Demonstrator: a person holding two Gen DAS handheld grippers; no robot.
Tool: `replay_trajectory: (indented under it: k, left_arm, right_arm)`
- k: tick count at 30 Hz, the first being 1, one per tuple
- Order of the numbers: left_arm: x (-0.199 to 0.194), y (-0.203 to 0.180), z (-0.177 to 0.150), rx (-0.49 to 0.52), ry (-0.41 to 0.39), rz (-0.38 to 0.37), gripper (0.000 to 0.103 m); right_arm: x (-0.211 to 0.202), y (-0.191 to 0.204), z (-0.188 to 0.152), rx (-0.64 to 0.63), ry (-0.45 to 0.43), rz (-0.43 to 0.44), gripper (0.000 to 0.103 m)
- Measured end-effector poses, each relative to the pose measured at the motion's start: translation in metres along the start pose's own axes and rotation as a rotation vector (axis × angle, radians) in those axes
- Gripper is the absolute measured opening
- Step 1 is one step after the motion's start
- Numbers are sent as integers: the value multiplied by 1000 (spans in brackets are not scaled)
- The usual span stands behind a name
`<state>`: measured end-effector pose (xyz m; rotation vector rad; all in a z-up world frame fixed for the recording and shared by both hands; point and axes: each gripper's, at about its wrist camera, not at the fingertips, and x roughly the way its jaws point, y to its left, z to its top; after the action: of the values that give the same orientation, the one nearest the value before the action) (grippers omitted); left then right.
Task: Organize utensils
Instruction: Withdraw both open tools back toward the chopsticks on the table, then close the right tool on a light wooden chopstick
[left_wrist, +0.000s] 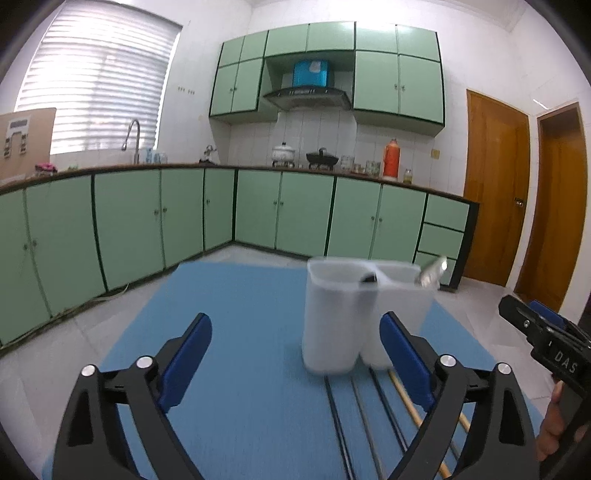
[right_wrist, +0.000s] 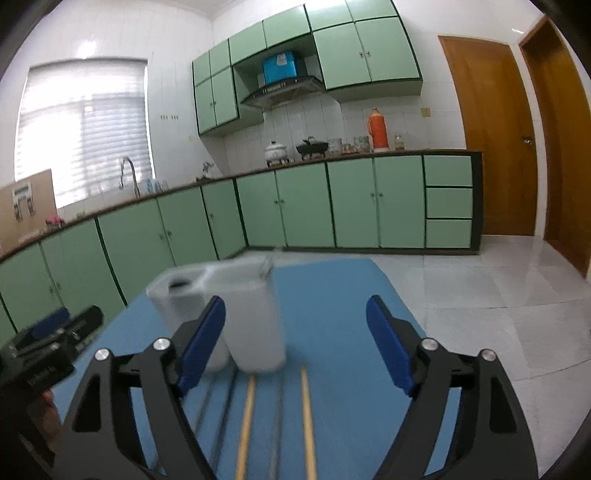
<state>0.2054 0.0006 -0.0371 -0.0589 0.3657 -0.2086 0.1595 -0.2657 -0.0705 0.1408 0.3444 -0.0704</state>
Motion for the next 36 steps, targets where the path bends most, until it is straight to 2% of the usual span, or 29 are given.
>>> replay_trajectory:
  k: [10, 16, 21, 29, 36]
  left_arm:
    - [-51, 1, -50, 2, 85, 41, 93]
    - [-69, -5, -82, 39, 123, 76, 93]
    - [-77, -6, -99, 39, 151, 78, 93]
    - [-82, -7, -108, 34, 158, 76, 93]
    - [-87, -11, -112, 42, 159, 69, 92]
  right_arm:
    - [-58, -14, -72, -59, 137, -45, 82]
    - [-78, -20, -109, -48, 229, -41, 69]
    - [-83, -21, -126, -58, 278, -46, 49]
    - [-86, -12, -134, -89, 268, -34, 31]
    - [-90, -5, -139, -110, 246, -35, 25]
